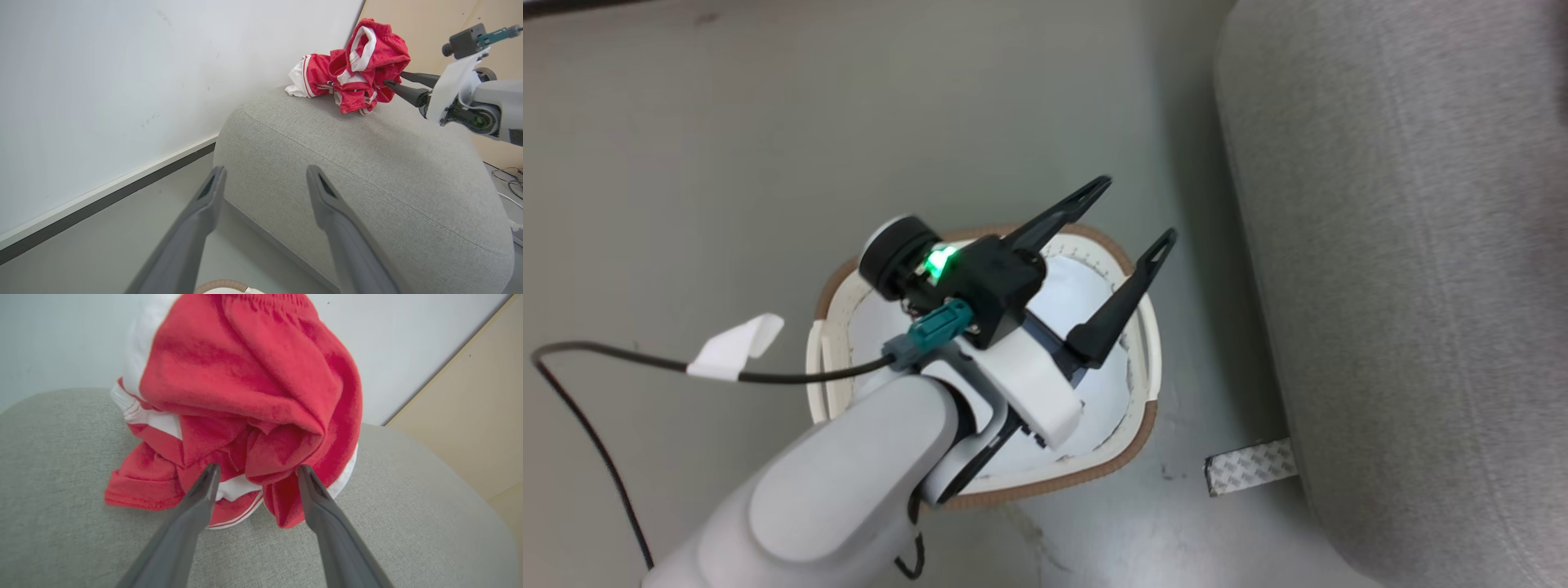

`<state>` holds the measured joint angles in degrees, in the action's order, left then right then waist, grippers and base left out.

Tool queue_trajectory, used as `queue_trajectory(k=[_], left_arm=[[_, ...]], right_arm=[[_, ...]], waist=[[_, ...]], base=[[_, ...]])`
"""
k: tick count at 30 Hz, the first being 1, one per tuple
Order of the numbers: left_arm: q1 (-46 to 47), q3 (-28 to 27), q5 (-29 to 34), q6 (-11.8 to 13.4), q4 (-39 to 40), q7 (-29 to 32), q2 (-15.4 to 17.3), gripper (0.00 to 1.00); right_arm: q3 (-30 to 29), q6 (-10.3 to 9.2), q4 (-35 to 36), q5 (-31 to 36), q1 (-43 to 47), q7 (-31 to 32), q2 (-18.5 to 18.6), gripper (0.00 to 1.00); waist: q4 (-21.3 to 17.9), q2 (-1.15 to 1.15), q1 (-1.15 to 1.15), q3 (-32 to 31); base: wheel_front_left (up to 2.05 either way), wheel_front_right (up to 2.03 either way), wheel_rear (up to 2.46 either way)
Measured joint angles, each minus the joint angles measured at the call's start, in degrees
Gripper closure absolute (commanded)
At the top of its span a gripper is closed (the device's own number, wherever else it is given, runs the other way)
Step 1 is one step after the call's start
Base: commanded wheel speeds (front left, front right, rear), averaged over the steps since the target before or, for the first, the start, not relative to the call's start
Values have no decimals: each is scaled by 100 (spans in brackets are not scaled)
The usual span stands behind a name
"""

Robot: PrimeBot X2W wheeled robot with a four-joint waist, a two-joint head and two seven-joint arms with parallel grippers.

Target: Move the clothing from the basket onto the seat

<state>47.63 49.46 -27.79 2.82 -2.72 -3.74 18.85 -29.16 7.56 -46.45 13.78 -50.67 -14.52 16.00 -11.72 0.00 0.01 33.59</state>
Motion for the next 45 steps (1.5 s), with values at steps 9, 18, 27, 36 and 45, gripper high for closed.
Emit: queue_trajectory(k=[9,18,27,36,45], left_arm=[[-592,-114,-203,242,-103,-247,220,0],[-1464,-337,-490,610,-379,-744,356,0],[-2535,-745,-723,1003,-827,-1082,410,0],[-3472,-1485,-573,1116,-799,-1135,346,0],[-4241,-2418,-90,936,-712,-1138,64,0]], right_arm=[[933,0,1045,-721,1252,-52,-353,0],[1618,-1,1944,-1115,2430,-52,-565,0],[2087,0,2469,-1397,3398,-52,-816,0],[2377,0,2668,-1595,4147,-53,-1088,0],[2501,-1,2737,-1482,4509,-53,-1195,0]], waist=[[-211,0,-1,-780],[-209,0,-2,-1735],[67,0,-3,-2677],[385,0,-3,-3230],[492,0,-2,-3399]], base=[[0,0,0],[0,0,0],[0,0,0],[0,0,0],[0,0,0]])
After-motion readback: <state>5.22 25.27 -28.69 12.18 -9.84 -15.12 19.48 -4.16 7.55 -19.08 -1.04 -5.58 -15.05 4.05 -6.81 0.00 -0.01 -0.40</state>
